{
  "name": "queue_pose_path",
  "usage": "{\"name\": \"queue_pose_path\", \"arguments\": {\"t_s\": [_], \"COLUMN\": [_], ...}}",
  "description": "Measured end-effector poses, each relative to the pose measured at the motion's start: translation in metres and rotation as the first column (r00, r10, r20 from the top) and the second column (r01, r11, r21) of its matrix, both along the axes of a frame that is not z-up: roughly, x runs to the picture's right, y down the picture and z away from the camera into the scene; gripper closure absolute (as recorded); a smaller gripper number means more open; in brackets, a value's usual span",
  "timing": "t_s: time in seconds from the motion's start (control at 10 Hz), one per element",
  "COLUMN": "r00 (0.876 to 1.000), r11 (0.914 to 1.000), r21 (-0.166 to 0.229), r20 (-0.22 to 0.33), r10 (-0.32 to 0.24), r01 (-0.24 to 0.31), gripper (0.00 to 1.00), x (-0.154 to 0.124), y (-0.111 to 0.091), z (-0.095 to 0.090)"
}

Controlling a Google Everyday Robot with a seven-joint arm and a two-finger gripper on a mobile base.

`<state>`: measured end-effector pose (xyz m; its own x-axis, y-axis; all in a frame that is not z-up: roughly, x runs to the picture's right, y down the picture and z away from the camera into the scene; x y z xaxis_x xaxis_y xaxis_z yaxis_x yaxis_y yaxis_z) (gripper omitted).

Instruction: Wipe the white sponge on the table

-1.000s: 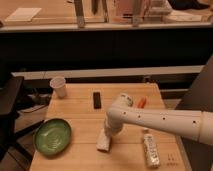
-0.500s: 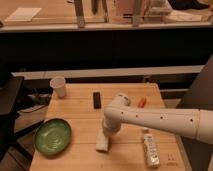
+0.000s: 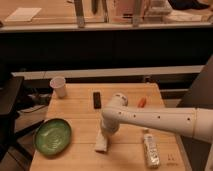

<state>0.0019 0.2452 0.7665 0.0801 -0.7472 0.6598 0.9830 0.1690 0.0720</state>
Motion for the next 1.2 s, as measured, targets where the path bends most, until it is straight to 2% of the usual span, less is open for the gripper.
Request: {"name": "queue_pose_path", "arguments": {"t_s": [1.2], "r00": [0.999], "r11": [0.9993], "r21": [-0.002], "r20": [0.018], "r10": [-0.038], "r01": [0.038], "gripper": [1.0], "x": [-0.016], "y": [0.002], "z": [-0.002]}}
